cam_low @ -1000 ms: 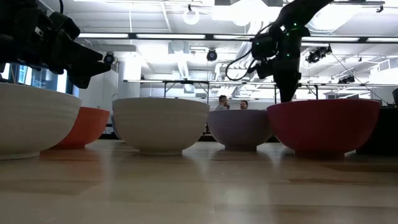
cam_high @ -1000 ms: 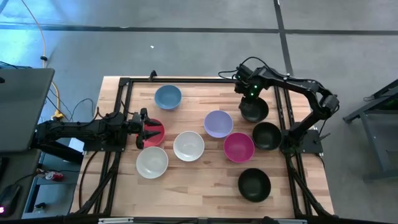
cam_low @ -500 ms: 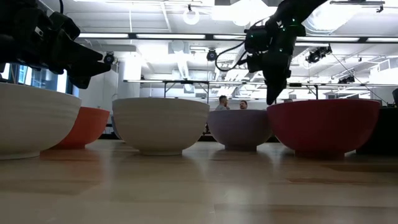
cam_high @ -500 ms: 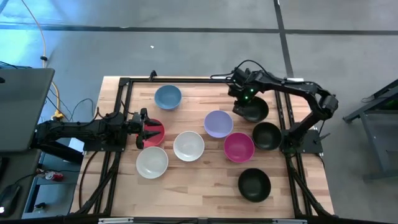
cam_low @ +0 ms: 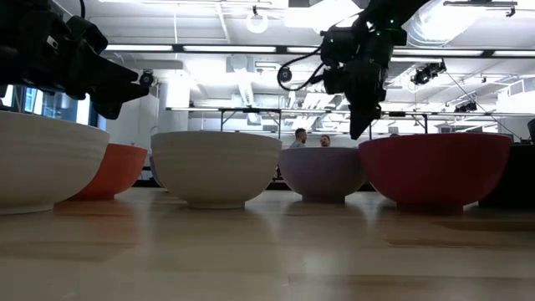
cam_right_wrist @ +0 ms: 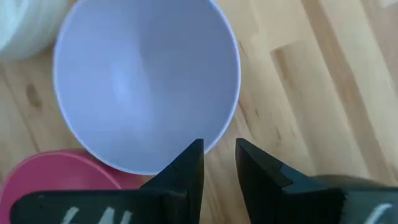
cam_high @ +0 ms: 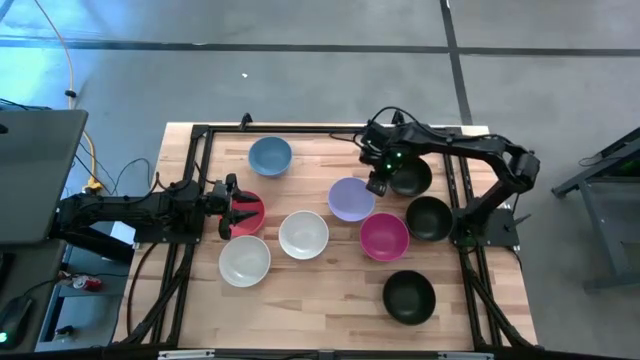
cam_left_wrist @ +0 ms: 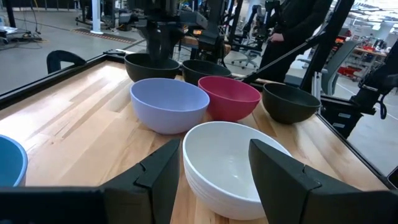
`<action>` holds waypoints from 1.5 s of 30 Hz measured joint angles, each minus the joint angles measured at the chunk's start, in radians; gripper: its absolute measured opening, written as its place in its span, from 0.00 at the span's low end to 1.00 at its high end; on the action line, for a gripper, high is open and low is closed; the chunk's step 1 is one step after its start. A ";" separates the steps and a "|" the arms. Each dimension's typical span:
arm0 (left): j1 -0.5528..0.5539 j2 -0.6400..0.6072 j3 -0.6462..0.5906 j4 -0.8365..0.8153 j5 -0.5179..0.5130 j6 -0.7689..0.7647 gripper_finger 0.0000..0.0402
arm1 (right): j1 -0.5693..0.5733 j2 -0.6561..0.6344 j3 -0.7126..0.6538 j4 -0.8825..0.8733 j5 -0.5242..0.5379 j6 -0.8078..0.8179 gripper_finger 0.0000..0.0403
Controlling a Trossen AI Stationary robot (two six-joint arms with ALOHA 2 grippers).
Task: Nest bowls inside each other
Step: Stack the purple bowl on top of the left white bowl
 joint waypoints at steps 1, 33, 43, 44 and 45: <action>0.000 0.000 0.000 0.000 0.000 0.000 0.45 | 0.005 0.011 0.000 0.001 0.016 0.016 0.21; 0.000 0.000 0.000 0.000 0.003 0.000 0.45 | 0.019 0.131 0.095 -0.026 -0.035 0.041 0.22; 0.000 0.000 0.000 0.000 0.003 -0.001 0.45 | 0.020 0.181 0.095 -0.024 -0.012 0.042 0.31; 0.000 0.000 0.000 0.000 0.004 0.000 0.45 | 0.020 0.184 0.095 -0.023 -0.012 0.039 0.31; 0.000 0.000 0.000 0.000 0.004 0.000 0.45 | 0.020 0.186 0.095 -0.022 -0.012 0.038 0.31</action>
